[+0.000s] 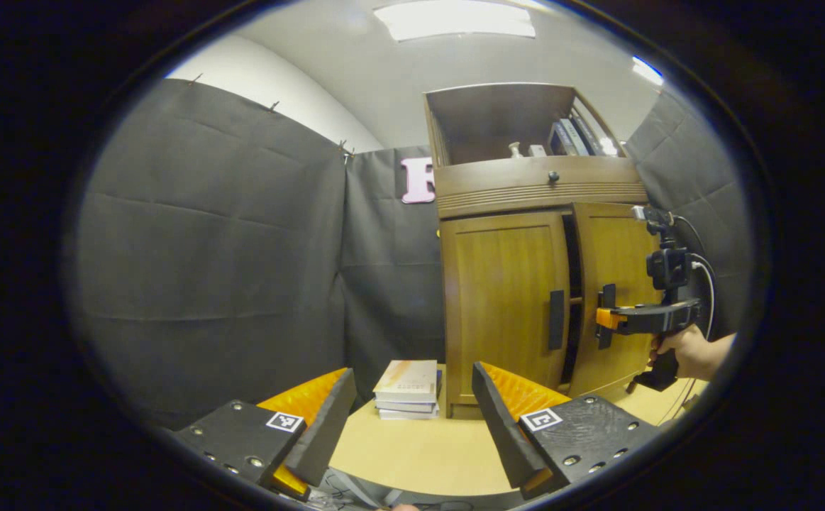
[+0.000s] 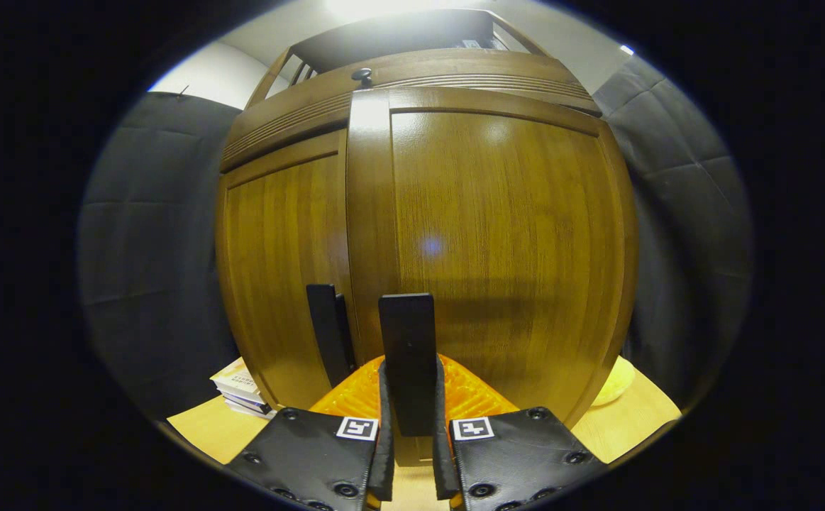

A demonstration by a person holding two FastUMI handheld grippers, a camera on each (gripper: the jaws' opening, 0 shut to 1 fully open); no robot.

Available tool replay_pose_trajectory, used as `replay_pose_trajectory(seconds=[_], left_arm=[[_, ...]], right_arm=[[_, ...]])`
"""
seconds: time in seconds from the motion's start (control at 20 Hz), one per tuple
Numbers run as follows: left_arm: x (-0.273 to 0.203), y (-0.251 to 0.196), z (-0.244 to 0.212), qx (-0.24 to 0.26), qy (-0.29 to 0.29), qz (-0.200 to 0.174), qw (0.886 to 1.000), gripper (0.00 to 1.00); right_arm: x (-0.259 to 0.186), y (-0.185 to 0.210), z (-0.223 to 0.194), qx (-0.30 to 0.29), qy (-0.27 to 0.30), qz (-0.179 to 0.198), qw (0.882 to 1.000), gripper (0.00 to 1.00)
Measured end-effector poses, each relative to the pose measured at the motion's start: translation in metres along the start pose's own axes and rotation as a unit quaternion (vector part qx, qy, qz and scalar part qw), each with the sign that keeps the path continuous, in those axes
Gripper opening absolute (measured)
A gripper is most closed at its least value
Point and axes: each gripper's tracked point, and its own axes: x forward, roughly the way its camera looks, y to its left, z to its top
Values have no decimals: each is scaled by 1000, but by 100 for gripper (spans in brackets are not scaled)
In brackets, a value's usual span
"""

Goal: Open the right door of the double-door shoe cabinet with the right hand, and open the left door with the left hand.

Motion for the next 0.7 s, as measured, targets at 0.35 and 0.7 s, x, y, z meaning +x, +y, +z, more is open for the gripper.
replay_pose_trajectory(seconds=[0.35, 0.7], left_arm=[[1, -15, -1, -2, -7, -28, 1000, 95], [-4, -27, -2, -3, -12, -50, 999, 95]], right_arm=[[-40, -11, -1, -1, 7, 8, 1000, 21], [-75, -26, -3, -3, 8, 5, 1000, 21]])
